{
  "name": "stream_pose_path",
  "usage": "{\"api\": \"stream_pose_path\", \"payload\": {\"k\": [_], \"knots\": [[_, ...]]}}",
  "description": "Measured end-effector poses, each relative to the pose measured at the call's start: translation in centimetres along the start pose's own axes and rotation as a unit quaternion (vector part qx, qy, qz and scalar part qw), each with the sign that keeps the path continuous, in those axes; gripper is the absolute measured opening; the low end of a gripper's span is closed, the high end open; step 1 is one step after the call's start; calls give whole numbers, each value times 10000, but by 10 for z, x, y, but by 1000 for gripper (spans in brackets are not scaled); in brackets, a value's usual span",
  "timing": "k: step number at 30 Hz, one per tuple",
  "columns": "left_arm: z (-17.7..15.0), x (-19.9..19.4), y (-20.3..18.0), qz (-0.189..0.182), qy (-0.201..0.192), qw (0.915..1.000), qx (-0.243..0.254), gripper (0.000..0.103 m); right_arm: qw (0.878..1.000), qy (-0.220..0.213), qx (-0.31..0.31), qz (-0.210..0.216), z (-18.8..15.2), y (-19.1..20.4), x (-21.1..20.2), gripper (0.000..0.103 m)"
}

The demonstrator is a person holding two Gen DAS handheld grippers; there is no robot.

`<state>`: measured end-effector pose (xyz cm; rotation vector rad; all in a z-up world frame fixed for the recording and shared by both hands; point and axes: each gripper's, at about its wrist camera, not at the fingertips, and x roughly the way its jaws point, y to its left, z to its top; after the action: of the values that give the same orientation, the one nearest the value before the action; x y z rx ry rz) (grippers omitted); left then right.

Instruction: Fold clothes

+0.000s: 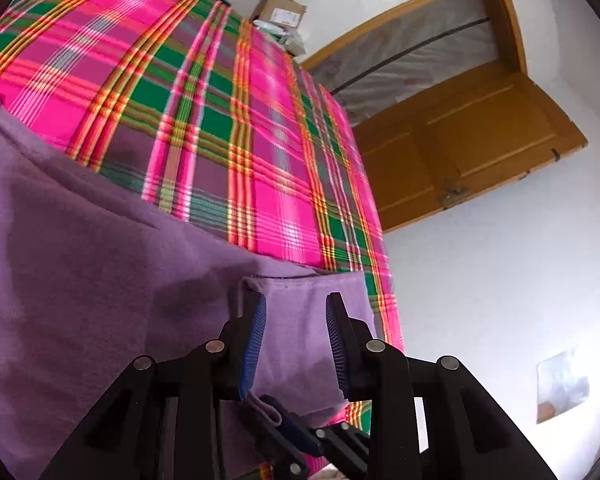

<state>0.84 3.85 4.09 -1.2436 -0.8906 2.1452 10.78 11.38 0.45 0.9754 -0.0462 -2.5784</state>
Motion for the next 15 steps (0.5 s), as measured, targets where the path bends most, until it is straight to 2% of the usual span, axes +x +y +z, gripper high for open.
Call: {"api": "stream_pose_path", "payload": {"k": [2, 4, 7, 8, 11, 15], "knots": [[-3, 2, -8, 0, -24, 9998, 197, 32, 9997, -128, 182, 120, 3, -11, -13, 21], [-7, 10, -14, -24, 106, 9993, 362, 32, 9985, -291, 419, 181, 6, -27, -26, 21], [-11, 27, -16, 19, 390, 9985, 389, 32, 9952, -493, 772, -329, 14, -59, -38, 21], [-12, 31, -15, 70, 453, 9982, 395, 32, 9927, -494, 886, -658, 15, -71, -40, 21], [-16, 42, -10, 196, 603, 9973, 364, 32, 9848, -381, 1221, -1172, 13, -102, -37, 21], [-17, 48, -5, 298, 671, 9967, 335, 32, 9823, -58, 1309, -1336, -3, -117, -25, 15]]}}
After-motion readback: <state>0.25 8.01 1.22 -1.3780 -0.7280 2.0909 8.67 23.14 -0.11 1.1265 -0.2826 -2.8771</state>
